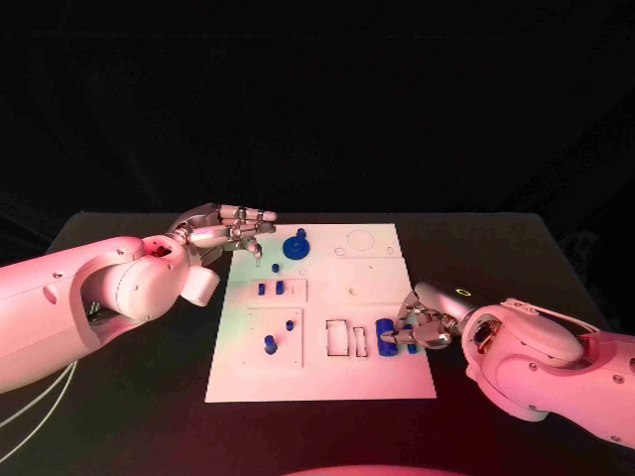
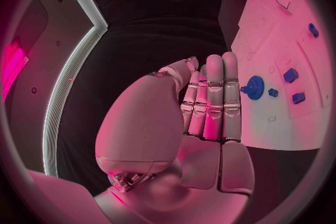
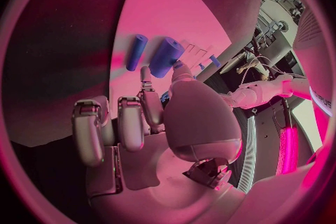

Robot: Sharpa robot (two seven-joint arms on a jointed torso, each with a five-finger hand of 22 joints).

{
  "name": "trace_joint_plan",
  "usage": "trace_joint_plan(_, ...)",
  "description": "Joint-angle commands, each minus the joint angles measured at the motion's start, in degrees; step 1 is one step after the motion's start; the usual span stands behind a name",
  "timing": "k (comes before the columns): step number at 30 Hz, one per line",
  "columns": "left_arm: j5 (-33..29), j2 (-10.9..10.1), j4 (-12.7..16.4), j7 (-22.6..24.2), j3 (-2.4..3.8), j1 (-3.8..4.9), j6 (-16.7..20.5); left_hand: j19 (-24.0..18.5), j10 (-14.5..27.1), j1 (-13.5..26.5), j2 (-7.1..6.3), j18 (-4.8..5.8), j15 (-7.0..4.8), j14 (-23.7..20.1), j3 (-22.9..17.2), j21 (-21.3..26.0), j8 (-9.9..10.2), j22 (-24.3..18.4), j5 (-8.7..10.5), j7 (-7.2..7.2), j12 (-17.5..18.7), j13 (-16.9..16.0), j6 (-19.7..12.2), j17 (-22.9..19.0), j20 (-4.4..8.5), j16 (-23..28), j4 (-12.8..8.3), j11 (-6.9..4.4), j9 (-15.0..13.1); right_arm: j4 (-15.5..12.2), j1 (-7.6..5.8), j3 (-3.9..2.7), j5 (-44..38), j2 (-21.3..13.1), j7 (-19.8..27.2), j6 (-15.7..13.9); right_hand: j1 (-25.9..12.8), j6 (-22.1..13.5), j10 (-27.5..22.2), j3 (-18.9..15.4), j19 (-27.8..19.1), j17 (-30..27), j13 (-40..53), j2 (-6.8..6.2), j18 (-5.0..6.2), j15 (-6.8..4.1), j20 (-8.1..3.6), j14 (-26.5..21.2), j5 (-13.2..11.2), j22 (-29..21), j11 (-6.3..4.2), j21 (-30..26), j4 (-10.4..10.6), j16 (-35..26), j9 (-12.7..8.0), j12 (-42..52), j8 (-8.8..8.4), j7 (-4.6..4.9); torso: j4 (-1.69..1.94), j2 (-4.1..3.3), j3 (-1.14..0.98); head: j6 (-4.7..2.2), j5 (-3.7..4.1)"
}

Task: Assemble the parts on the task board

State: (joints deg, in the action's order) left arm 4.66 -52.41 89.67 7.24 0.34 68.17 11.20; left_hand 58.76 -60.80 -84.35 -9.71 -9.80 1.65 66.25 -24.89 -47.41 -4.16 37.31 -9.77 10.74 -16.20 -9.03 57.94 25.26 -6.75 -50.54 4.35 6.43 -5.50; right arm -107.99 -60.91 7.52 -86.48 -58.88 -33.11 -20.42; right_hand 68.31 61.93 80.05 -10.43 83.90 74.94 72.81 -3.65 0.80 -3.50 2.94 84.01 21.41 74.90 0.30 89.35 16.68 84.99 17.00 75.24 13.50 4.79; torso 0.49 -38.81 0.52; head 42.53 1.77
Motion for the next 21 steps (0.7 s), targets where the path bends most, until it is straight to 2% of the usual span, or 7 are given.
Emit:
trace_joint_plan(1,-0.3,0.1,0.2,0.1,0.03,0.02,-1.1,-0.3,0.5,0.0,0.39,-0.79,0.08,-0.5,0.3,0.4,-0.1,-0.1,-0.09,-0.17,-0.3,-0.1,-0.1,0.0,0.09,0.3,0.1,0.05,0.1,0.3,0.64,0.04,-1.2,0.7,-1.4,0.6,-0.4,-0.2,0.4,-0.4,5.9,5.7,0.1,-0.03,-0.69,0.04,-0.12,4.2,0.4,15.0,-0.02,0.2,0.1,0.3,0.1,0.3,0.37,-0.18,-0.01,-0.01,-0.01,0.07,-0.30)
trace_joint_plan(5,-0.3,0.0,0.2,0.0,0.03,0.02,-1.1,-0.3,0.5,0.0,0.39,-0.79,0.08,-0.5,0.3,0.4,-0.1,-0.1,-0.09,-0.17,-0.3,-0.1,-0.1,0.0,0.09,0.3,0.1,0.05,0.1,0.6,1.12,0.04,-1.1,1.4,-1.4,1.0,-0.4,-0.2,0.4,-0.4,5.9,5.7,0.1,-0.03,-0.69,0.04,-0.12,4.2,0.4,15.0,-0.02,0.2,0.1,0.3,0.1,0.3,0.37,-0.18,-0.02,-0.04,0.01,0.12,-0.45)
trace_joint_plan(11,-0.3,-0.1,0.4,-0.1,0.03,0.03,-1.1,-0.3,0.6,0.1,0.42,-0.79,0.09,-0.5,0.4,0.4,-0.1,-0.1,-0.09,-0.17,-0.3,-0.1,-0.1,-0.1,0.08,0.3,0.1,0.06,0.1,1.5,1.55,0.04,-1.0,2.2,-2.3,4.1,-0.7,-0.4,0.4,-0.6,5.9,5.8,0.3,-0.18,-0.67,0.02,-0.13,4.1,-0.6,14.9,-0.03,0.1,0.1,0.3,0.6,0.3,0.59,-0.21,-0.07,0.01,0.08,0.20,-0.40)
trace_joint_plan(14,-0.3,-0.1,0.4,-0.1,0.03,0.03,-1.1,-0.3,0.6,0.1,0.42,-0.79,0.09,-0.5,0.4,0.4,-0.1,-0.1,-0.09,-0.17,-0.3,-0.1,-0.1,-0.1,0.08,0.3,0.1,0.06,0.1,2.0,1.68,0.05,-1.2,2.6,-2.8,4.6,-0.7,-0.5,0.3,-0.5,5.8,5.8,0.3,-0.10,-0.65,0.03,-0.13,4.1,-0.8,14.9,-0.02,0.0,0.1,0.3,0.7,0.2,0.59,-0.19,-0.06,0.02,0.06,0.13,-0.41)
trace_joint_plan(18,-0.3,-0.2,0.5,-0.2,0.03,0.03,-1.2,-0.3,0.6,0.1,0.42,-0.79,0.09,-0.5,0.4,0.4,-0.1,-0.1,-0.09,-0.17,-0.3,-0.1,-0.1,-0.1,0.08,0.3,0.1,0.06,0.1,2.6,1.82,0.05,-1.4,3.2,-3.2,4.4,0.5,-0.8,0.3,-0.1,5.9,5.9,0.6,0.60,-0.67,0.05,-0.11,4.1,-0.9,14.9,0.00,0.1,-0.2,0.4,1.2,0.3,0.71,-0.16,0.06,0.04,0.02,0.04,-0.44)
trace_joint_plan(21,-0.3,-0.2,0.5,-0.2,0.03,0.03,-1.2,-0.3,0.6,0.1,0.42,-0.79,0.09,-0.5,0.4,0.4,-0.1,-0.1,-0.09,-0.17,-0.3,-0.1,-0.1,-0.1,0.08,0.3,0.1,0.06,0.1,2.7,1.89,0.05,-1.6,3.3,-3.3,2.9,2.4,-0.6,0.8,0.4,6.0,6.2,1.5,1.52,-0.77,-0.03,-0.15,4.2,-0.1,15.1,-0.13,0.5,-0.5,0.6,1.9,0.9,1.10,-0.31,0.08,0.05,0.05,0.01,-0.40)
